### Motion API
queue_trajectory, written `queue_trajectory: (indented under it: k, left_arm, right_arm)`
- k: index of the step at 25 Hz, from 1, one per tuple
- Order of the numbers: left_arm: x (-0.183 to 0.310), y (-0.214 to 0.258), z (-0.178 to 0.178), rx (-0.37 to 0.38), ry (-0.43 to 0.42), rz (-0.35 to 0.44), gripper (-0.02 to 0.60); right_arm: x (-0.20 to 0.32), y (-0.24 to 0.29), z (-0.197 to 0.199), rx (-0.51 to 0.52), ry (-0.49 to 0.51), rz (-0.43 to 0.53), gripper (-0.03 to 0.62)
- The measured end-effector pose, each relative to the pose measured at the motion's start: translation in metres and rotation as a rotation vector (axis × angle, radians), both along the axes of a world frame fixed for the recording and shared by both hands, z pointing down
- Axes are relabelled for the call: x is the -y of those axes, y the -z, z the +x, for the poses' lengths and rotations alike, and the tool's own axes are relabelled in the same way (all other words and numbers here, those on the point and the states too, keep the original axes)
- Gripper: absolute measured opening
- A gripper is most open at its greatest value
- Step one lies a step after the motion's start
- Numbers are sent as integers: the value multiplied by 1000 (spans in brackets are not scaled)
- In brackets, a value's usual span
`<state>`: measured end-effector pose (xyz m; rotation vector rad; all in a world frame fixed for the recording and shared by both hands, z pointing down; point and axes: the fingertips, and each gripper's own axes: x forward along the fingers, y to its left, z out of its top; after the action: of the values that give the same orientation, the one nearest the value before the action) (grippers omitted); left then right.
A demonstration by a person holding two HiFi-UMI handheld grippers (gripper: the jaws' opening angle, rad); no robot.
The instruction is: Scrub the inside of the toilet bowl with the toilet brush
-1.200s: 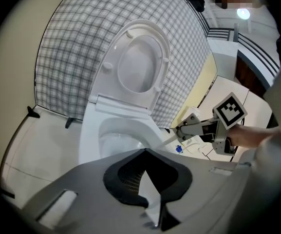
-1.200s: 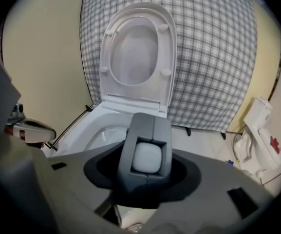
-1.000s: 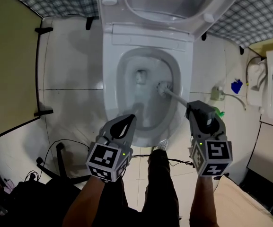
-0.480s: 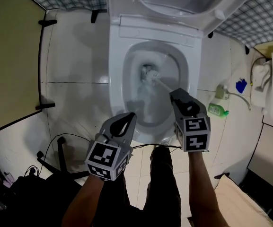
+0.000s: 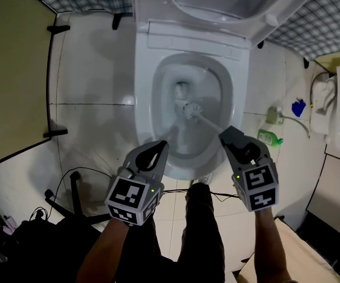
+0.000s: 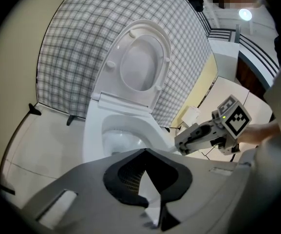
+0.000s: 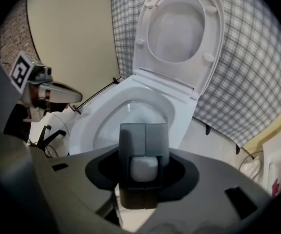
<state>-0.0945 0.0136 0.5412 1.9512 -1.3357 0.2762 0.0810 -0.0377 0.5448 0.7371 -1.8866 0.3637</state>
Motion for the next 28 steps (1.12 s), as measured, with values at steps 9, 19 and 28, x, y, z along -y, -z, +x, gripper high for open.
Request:
queue_trajectory:
  k: [9, 19, 28]
  left_arm:
    - [-3, 1, 8, -10, -18, -4, 8]
    - [-11, 0, 0, 14, -17, 0, 8]
    - [-19, 3, 20, 15, -46, 2, 8]
  right_arm:
    - [-23, 30, 24, -81, 154, -40, 184]
    - [-5, -67, -17, -120, 244, -114, 183]
    - [-2, -66, -26, -163, 423, -68, 183]
